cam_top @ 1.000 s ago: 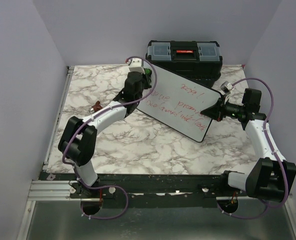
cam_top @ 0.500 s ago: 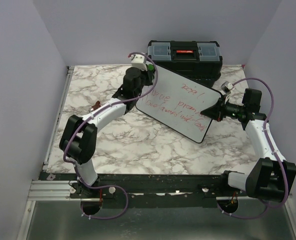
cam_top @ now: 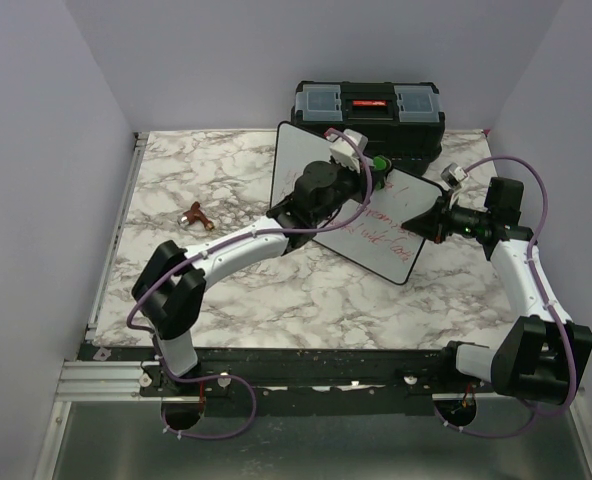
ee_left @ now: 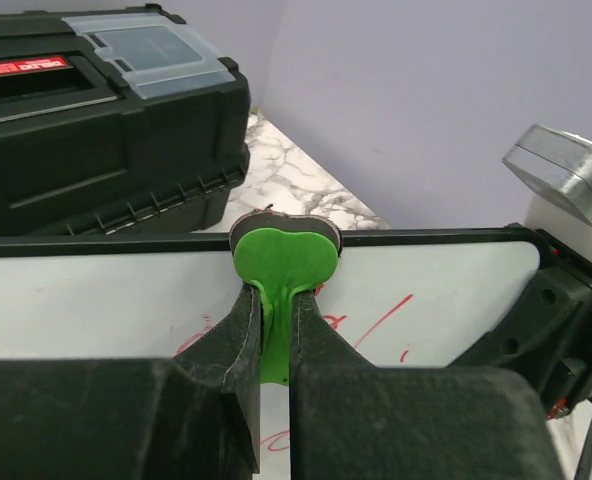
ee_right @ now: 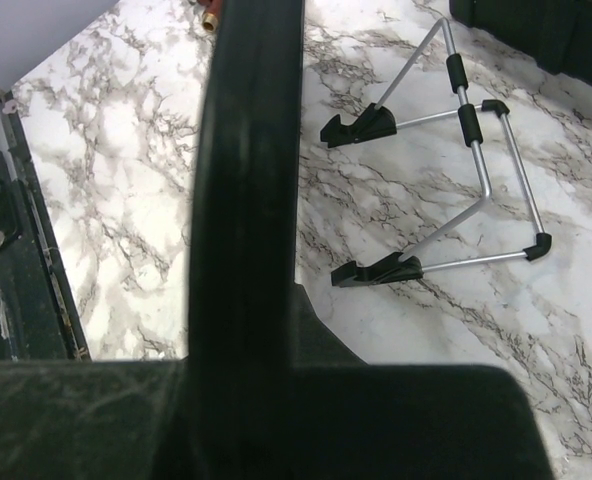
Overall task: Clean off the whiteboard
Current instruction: Erase the whiteboard at the whiteboard stand.
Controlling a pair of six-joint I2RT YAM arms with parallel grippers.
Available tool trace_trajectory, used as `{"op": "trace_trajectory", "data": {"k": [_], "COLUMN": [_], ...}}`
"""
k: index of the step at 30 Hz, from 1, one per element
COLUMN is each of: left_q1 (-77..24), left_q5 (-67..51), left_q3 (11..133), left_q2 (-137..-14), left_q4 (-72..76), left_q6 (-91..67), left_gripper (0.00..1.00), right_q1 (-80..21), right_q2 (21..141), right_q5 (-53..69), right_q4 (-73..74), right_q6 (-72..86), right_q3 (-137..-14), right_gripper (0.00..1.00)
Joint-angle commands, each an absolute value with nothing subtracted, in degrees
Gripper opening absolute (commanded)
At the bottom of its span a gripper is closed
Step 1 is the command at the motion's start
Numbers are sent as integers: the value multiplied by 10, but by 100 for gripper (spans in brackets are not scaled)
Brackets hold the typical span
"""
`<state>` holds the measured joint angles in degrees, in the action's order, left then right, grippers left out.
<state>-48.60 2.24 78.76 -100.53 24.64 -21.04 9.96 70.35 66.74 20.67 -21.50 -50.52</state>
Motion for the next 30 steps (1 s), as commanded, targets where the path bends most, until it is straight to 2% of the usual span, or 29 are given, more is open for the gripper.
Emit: {"op": "trace_trajectory", "data": {"k": [1, 16, 22, 30], "left_q1": [-478, -332, -355, -468], "left_q5": [10, 19, 38, 88], "left_q3": [779, 742, 761, 763], "left_q2": [-1024, -1024, -1029, -1025], "left_q4": [230, 203, 189, 202], "left_q6": [-218, -191, -193, -214], "left_gripper": [0, 0, 0, 0], "right_q1": [70, 70, 70, 70], "right_q2": [689, 685, 688, 690], "right_q5": [742, 743, 742, 741], "right_q4": [261, 261, 260, 260], "right_q6": [-264, -263, -264, -264], "right_q3": [-506, -506, -506, -505], "right_gripper": [1, 1, 0, 1]}}
